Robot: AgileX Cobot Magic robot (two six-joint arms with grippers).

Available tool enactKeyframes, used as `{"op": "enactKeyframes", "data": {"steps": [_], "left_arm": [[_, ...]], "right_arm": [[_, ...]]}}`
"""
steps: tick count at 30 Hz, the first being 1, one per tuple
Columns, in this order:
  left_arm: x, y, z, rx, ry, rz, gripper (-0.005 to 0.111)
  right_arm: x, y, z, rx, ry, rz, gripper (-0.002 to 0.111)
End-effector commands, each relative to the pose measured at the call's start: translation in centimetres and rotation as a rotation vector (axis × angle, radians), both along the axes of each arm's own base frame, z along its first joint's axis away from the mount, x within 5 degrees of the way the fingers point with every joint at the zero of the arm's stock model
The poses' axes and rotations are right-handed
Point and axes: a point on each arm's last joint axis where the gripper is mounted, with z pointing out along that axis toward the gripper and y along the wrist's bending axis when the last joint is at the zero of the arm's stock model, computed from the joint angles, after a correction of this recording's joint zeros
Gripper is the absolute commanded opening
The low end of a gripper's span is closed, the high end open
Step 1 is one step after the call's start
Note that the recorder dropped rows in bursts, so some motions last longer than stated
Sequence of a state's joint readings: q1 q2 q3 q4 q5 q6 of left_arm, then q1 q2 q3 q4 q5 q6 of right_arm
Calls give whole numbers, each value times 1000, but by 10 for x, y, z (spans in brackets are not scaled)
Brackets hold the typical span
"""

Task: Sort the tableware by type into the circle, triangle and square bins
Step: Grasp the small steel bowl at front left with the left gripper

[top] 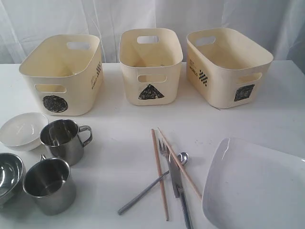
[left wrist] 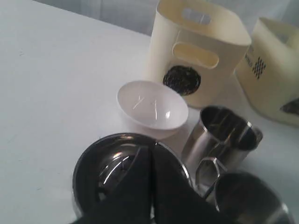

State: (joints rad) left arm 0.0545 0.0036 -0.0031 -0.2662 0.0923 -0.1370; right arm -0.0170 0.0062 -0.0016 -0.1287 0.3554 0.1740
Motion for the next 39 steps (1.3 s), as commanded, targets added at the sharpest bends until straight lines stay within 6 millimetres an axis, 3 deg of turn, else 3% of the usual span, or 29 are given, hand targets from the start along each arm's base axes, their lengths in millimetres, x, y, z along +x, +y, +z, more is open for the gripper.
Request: {"op": "enactKeyframes", "data": {"steps": [1, 5, 10, 14, 15, 16, 17, 18, 19, 20, 21, 22, 23, 26, 28, 29, 31, 35, 37, 39], "left_arm": [[1, 1, 6, -94, -68, 23, 0], [2, 5, 15, -66, -178, 59, 0], [-4, 18, 46, 189, -508, 212, 0], [-8, 33, 82, -22, -592, 372, 0], [-2, 33, 112, 33, -573, 370, 0], [4, 30, 123, 96, -536, 336, 0], [25, 18, 148, 323, -405, 184, 0], [39, 12, 154, 412, -327, 94, 0], [71, -3, 161, 482, -179, -131, 0], [84, -8, 163, 469, -128, -217, 0], [113, -18, 154, 438, 38, -393, 0], [123, -19, 146, 429, 118, -447, 0], [147, -15, 125, 459, 293, -479, 0], [172, 22, 85, 566, 595, -293, 0], [171, 64, 79, 392, 707, 83, 0], [165, 85, 78, 200, 716, 312, 0], [153, 105, 75, 8, 748, 530, 0], [132, 111, 66, -5, 960, 551, 0], [127, 102, 62, -15, 1063, 444, 0], [132, 89, 61, -79, 1044, 288, 0]], "right_arm": [[0, 0, 0, 4, -9, -6, 0], [0, 0, 0, 4, -9, -6, 0], [0, 0, 0, 4, -9, -6, 0], [0, 0, 0, 4, -9, -6, 0], [0, 0, 0, 4, -9, -6, 0], [0, 0, 0, 4, -9, -6, 0], [0, 0, 0, 4, -9, -6, 0], [0, 0, 0, 4, -9, -6, 0], [0, 0, 0, 4, -9, -6, 0], [0, 0, 0, 4, -9, -6, 0], [0, 0, 0, 4, -9, -6, 0], [0, 0, 0, 4, -9, -6, 0], [0, 0, 0, 4, -9, -6, 0], [0, 0, 0, 4, -9, -6, 0], [0, 0, 0, 4, -9, -6, 0], [0, 0, 0, 4, -9, -6, 0], [0, 0, 0, 4, -9, -6, 0], [0, 0, 0, 4, -9, -6, 0], [0, 0, 0, 4, -9, -6, 0], [0, 0, 0, 4, -9, -6, 0]]}}
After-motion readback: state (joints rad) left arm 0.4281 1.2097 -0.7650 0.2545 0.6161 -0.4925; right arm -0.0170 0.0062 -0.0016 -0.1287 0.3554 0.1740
